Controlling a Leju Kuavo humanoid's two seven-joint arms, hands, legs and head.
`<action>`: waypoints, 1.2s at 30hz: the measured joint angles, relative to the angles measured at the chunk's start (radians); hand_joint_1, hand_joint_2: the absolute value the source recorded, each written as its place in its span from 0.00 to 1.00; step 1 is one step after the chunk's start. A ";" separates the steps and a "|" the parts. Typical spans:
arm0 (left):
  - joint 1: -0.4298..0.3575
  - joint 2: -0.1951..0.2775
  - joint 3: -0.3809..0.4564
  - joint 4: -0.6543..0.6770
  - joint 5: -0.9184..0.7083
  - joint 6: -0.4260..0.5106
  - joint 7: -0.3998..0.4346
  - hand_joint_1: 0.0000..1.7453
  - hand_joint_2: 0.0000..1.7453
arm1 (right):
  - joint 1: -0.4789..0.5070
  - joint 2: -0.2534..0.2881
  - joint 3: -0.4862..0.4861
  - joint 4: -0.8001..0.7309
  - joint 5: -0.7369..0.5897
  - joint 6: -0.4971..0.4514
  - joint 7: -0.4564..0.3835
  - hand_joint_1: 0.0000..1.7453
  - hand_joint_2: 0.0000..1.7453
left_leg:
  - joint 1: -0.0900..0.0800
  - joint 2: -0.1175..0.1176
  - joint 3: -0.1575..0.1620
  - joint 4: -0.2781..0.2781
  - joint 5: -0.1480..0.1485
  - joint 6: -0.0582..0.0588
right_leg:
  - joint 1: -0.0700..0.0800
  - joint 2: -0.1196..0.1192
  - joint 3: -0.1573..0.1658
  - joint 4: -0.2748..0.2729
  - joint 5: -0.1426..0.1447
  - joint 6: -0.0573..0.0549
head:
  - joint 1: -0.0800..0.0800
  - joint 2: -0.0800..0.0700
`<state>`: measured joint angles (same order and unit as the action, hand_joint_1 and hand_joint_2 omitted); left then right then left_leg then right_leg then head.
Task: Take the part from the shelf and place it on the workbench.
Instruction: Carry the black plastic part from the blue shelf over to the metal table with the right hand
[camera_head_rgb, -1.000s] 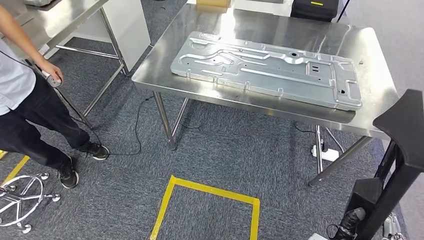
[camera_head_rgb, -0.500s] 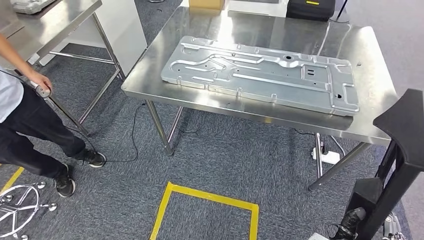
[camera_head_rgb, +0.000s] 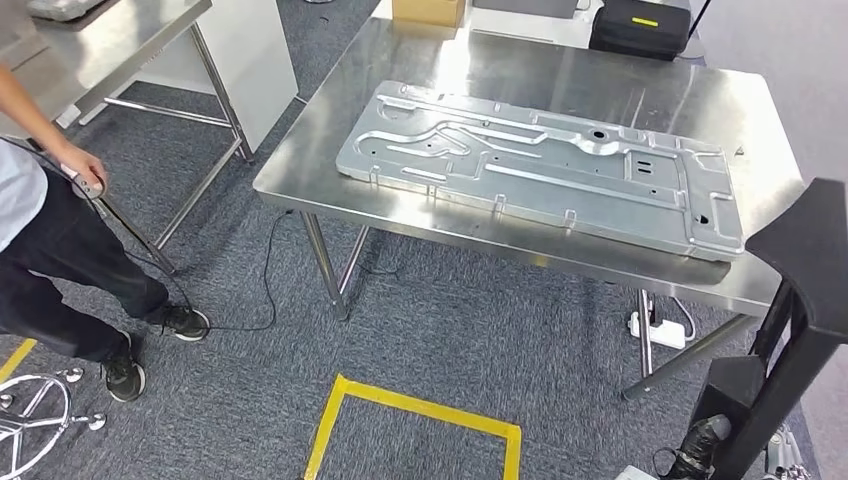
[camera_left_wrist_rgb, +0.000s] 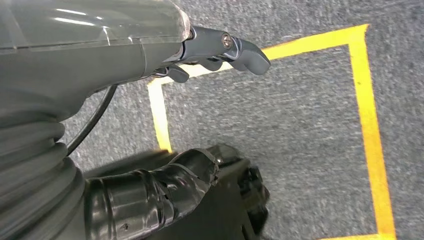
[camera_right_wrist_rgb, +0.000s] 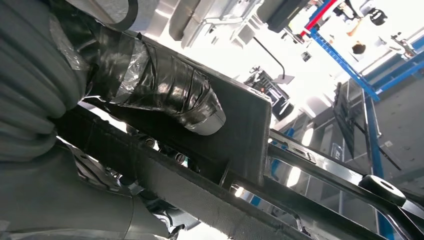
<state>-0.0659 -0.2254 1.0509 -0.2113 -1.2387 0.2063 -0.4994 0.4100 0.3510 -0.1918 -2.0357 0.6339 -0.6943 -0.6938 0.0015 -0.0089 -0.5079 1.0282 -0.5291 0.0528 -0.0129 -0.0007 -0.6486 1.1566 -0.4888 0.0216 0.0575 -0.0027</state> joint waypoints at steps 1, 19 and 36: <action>0.000 0.000 0.000 0.000 -0.001 0.000 0.000 0.00 1.00 | 0.000 0.000 0.000 -0.001 0.002 0.000 0.000 1.00 1.00 | -0.001 -0.001 0.007 0.001 -0.008 -0.005 | 0.003 0.000 0.020 -0.052 0.021 -0.005 | 0.000 0.000; -0.003 0.002 -0.009 0.000 -0.034 -0.005 0.006 0.00 1.00 | -0.026 -0.006 -0.030 -0.101 -0.017 0.000 0.000 1.00 1.00 | -0.010 0.006 -0.090 0.021 0.061 -0.019 | 0.007 0.005 0.132 -0.125 -0.058 -0.024 | -0.004 0.000; -0.013 0.004 -0.034 0.000 -0.063 -0.021 0.006 0.00 1.00 | -0.118 -0.066 0.024 -0.130 0.038 0.000 0.000 1.00 1.00 | -0.001 0.002 0.023 -0.012 -0.025 -0.037 | -0.001 0.005 0.051 -0.104 0.007 -0.022 | -0.005 0.000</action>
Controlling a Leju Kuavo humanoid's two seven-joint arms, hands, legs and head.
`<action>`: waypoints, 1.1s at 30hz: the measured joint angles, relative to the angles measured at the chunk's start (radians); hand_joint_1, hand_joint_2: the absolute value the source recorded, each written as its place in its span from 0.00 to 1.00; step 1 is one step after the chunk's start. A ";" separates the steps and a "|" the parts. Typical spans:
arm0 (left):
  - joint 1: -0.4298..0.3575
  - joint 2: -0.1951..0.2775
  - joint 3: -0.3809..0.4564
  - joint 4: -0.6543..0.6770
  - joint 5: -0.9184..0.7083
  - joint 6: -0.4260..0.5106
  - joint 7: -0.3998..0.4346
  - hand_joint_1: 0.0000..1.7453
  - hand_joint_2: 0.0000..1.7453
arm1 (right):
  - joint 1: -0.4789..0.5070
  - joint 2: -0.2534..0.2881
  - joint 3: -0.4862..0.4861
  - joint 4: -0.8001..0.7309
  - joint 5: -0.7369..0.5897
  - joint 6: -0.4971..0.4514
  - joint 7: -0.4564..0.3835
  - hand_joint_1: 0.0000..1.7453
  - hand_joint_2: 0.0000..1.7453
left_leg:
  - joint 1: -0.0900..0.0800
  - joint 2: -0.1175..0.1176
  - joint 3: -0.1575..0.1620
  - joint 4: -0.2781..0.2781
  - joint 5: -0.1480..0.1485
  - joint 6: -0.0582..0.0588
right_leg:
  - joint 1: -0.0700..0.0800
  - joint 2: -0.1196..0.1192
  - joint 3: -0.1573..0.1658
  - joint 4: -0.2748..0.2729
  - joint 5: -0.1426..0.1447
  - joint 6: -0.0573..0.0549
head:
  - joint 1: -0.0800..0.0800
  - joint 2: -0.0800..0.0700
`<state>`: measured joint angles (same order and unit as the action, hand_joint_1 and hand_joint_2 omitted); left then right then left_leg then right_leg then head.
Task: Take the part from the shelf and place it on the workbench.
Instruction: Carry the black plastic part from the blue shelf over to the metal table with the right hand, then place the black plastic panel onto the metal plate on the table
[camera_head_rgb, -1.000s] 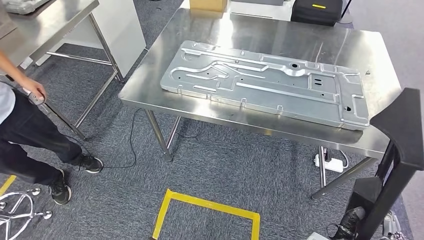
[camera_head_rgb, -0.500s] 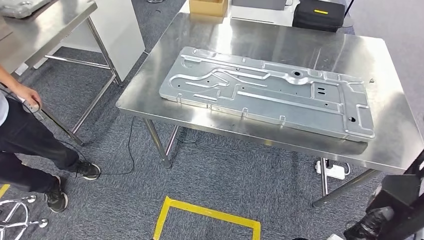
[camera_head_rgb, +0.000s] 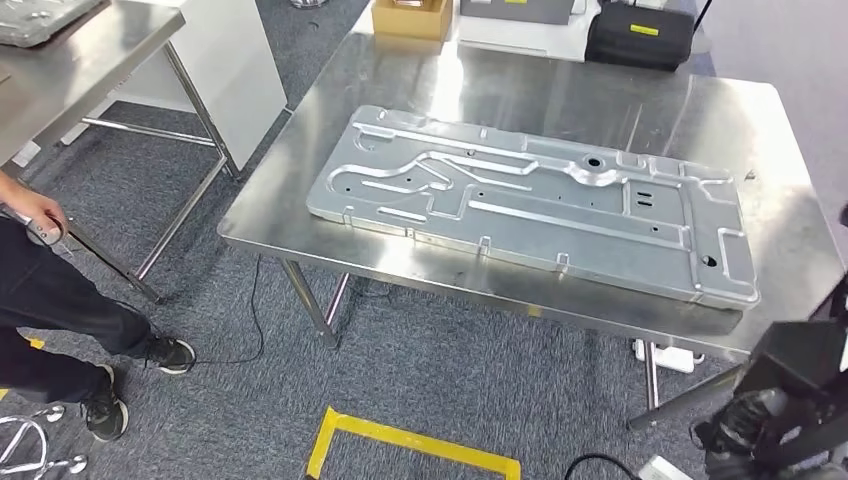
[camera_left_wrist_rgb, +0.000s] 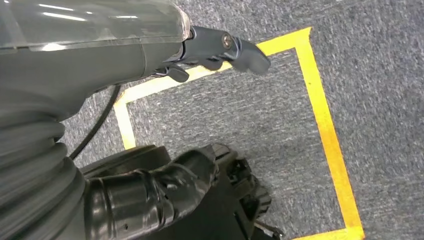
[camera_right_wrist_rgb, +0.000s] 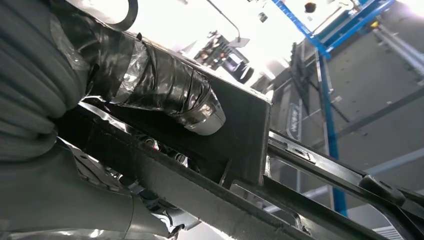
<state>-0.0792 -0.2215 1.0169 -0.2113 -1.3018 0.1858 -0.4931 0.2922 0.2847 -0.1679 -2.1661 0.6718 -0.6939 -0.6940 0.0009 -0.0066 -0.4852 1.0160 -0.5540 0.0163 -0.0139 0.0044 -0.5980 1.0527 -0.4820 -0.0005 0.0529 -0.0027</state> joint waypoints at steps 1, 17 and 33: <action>-0.002 0.000 -0.002 0.000 -0.001 0.000 0.000 0.00 1.00 | -0.010 -0.004 0.005 0.004 0.006 0.000 0.000 1.00 1.00 | 0.001 0.000 -0.004 0.016 -0.009 -0.004 | -0.001 -0.001 0.007 -0.006 -0.002 -0.006 | -0.001 0.000; -0.001 0.003 -0.019 0.000 -0.015 -0.010 0.003 0.00 1.00 | -0.105 -0.046 0.043 0.095 0.051 0.000 0.000 1.00 1.00 | 0.001 0.001 -0.102 0.009 0.091 0.028 | 0.005 -0.004 0.078 0.015 -0.095 0.010 | -0.001 0.000; -0.013 0.002 -0.021 0.000 -0.016 0.027 0.024 0.00 1.00 | -0.138 -0.070 0.072 0.172 0.100 0.000 0.015 1.00 1.00 | 0.004 -0.001 -0.051 0.077 -0.029 -0.012 | -0.007 -0.003 -0.004 -0.003 0.007 -0.009 | -0.003 0.000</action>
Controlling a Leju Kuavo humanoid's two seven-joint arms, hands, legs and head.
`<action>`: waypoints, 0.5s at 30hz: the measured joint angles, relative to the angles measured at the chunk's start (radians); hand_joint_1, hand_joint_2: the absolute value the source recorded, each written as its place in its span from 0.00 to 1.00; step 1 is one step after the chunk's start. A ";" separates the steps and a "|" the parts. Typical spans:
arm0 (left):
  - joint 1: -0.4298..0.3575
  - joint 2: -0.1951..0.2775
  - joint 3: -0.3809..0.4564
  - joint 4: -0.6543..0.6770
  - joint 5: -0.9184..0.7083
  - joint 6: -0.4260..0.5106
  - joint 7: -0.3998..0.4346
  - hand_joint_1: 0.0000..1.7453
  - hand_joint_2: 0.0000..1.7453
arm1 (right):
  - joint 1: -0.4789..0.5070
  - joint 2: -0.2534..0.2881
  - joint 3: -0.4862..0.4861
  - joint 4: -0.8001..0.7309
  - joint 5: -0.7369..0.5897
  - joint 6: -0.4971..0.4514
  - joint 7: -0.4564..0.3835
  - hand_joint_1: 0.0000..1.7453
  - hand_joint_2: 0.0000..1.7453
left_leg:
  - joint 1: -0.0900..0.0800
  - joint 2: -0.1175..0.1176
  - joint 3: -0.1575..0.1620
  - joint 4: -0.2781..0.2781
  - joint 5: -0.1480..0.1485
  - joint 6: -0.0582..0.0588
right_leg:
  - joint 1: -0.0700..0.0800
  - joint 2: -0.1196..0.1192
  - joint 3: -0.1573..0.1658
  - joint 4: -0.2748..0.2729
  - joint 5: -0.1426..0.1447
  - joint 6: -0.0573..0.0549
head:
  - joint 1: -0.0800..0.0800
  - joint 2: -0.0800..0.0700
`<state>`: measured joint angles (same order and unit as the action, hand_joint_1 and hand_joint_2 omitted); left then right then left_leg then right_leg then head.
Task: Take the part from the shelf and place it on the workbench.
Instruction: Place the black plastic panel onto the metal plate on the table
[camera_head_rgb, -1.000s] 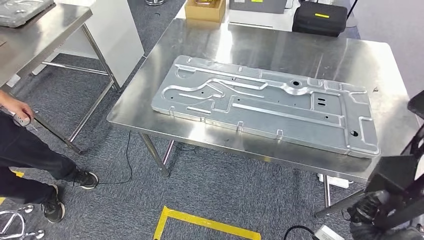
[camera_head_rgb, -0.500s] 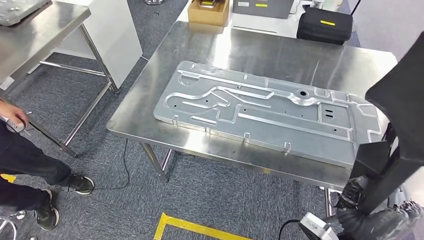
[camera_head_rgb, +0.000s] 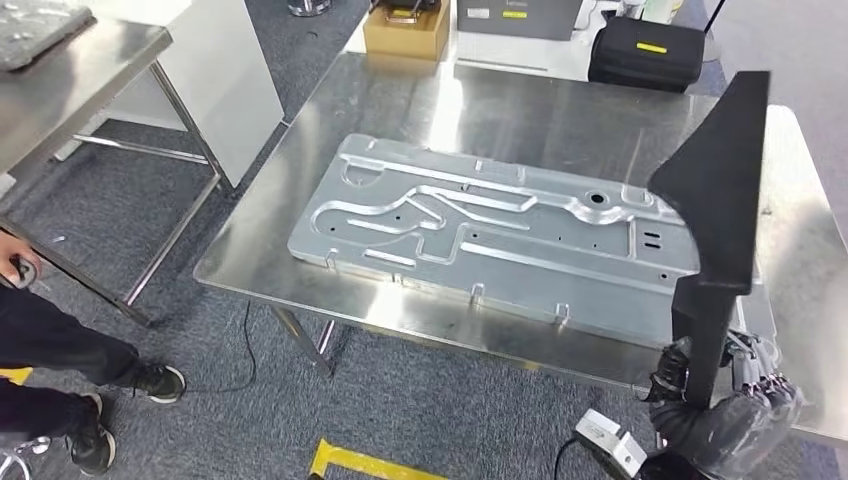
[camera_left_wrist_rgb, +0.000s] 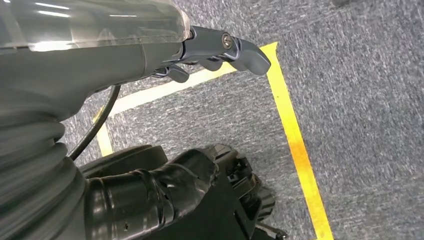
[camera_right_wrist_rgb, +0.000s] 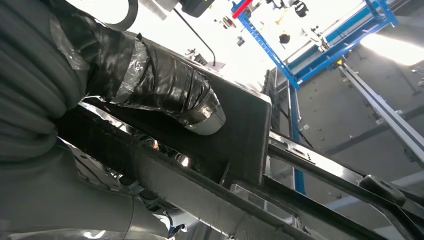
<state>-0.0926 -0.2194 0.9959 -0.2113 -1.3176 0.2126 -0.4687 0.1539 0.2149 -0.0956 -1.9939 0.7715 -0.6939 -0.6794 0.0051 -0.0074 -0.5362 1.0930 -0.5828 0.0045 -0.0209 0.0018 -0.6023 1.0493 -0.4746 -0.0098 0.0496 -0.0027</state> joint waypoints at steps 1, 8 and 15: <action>0.000 0.000 0.000 0.000 -0.002 0.006 0.002 0.00 1.00 | -0.003 0.000 0.002 0.002 0.002 0.000 0.000 1.00 1.00 | 0.001 0.001 -0.033 0.064 -0.029 -0.003 | 0.001 -0.002 0.003 -0.001 -0.003 -0.004 | 0.000 0.000; 0.001 0.000 0.000 0.000 -0.004 0.015 0.008 0.00 1.00 | -0.012 0.000 0.012 0.011 0.007 0.000 0.000 1.00 1.00 | -0.002 0.001 -0.068 0.017 0.089 0.011 | 0.009 0.000 0.034 0.000 -0.026 -0.007 | 0.000 0.000; -0.002 0.000 -0.002 0.000 -0.008 -0.008 0.012 0.00 1.00 | -0.045 -0.003 0.020 0.013 0.021 0.000 -0.001 1.00 1.00 | -0.002 0.003 -0.030 -0.080 0.115 0.043 | 0.011 -0.001 0.015 0.044 -0.061 0.025 | 0.001 0.000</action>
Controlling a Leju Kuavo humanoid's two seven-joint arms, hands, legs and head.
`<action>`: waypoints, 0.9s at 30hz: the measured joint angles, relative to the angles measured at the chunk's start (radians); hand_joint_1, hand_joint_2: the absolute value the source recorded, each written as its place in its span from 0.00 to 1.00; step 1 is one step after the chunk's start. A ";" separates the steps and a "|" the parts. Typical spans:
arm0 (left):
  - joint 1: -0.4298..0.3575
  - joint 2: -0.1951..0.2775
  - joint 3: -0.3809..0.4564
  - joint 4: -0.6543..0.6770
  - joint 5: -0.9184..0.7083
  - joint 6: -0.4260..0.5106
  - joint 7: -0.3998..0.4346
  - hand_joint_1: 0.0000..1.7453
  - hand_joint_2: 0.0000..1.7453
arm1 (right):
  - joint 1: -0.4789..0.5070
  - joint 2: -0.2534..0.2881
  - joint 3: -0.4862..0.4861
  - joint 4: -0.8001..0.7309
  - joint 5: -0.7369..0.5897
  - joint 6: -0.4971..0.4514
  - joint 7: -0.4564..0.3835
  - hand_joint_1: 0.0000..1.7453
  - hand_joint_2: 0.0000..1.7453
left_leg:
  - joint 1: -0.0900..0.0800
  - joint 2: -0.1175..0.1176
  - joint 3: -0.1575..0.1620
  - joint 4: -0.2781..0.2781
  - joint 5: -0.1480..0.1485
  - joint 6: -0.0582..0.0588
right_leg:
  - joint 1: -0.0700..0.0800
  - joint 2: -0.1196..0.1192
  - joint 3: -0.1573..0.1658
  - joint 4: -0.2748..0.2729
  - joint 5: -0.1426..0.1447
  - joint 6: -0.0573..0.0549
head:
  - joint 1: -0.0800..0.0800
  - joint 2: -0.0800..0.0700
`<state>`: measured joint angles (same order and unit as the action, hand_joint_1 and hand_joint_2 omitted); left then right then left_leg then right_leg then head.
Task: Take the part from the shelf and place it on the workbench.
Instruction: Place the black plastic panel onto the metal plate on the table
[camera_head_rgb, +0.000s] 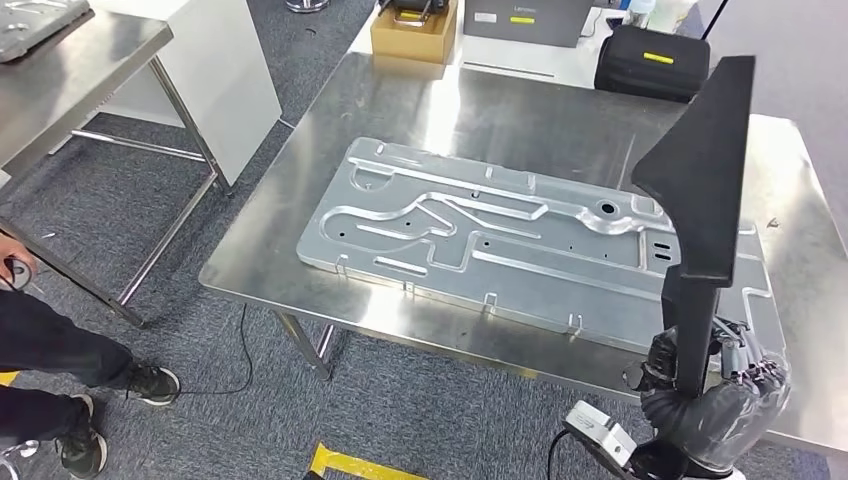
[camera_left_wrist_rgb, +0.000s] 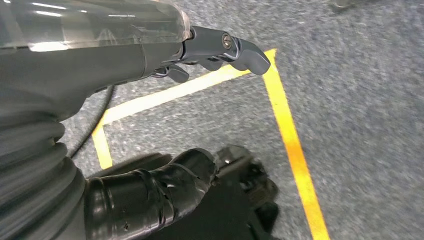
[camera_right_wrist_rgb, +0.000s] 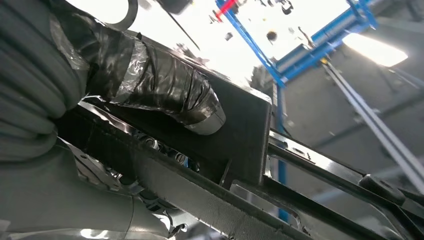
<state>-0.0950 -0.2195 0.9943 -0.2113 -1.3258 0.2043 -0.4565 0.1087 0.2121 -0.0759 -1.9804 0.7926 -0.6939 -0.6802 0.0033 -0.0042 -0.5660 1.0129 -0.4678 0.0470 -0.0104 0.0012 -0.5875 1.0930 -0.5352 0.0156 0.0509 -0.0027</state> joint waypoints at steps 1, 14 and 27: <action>-0.002 0.000 -0.002 0.000 -0.003 -0.007 -0.002 0.00 1.00 | -0.010 -0.002 0.001 0.000 0.003 0.000 -0.001 0.99 1.00 | 0.000 0.002 0.003 -0.004 0.002 0.004 | -0.002 0.000 -0.025 0.051 -0.027 0.003 | 0.000 0.000; -0.025 -0.005 -0.043 0.000 -0.044 -0.041 0.036 0.00 0.00 | -0.276 -0.112 0.074 0.081 0.356 0.000 0.250 0.98 1.00 | -0.008 0.001 -0.005 0.025 -0.021 -0.025 | -0.006 0.002 -0.005 -0.059 0.069 -0.017 | -0.001 0.000; -0.049 -0.009 -0.093 0.000 -0.073 -0.055 0.076 0.00 0.00 | -0.684 -0.374 0.384 0.449 0.693 0.044 0.864 0.97 1.00 | 0.001 0.000 -0.036 0.023 0.009 -0.029 | -0.006 0.000 -0.016 -0.052 0.072 -0.001 | -0.001 0.000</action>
<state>-0.1435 -0.2286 0.9009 -0.2113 -1.3991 0.1497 -0.3804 -0.5756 -0.1624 0.3081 -1.5318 1.4859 -0.6498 0.1838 0.0043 -0.0046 -0.6021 1.0364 -0.4587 0.0177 -0.0167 0.0015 -0.6032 1.0408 -0.4631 0.0148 0.0496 -0.0027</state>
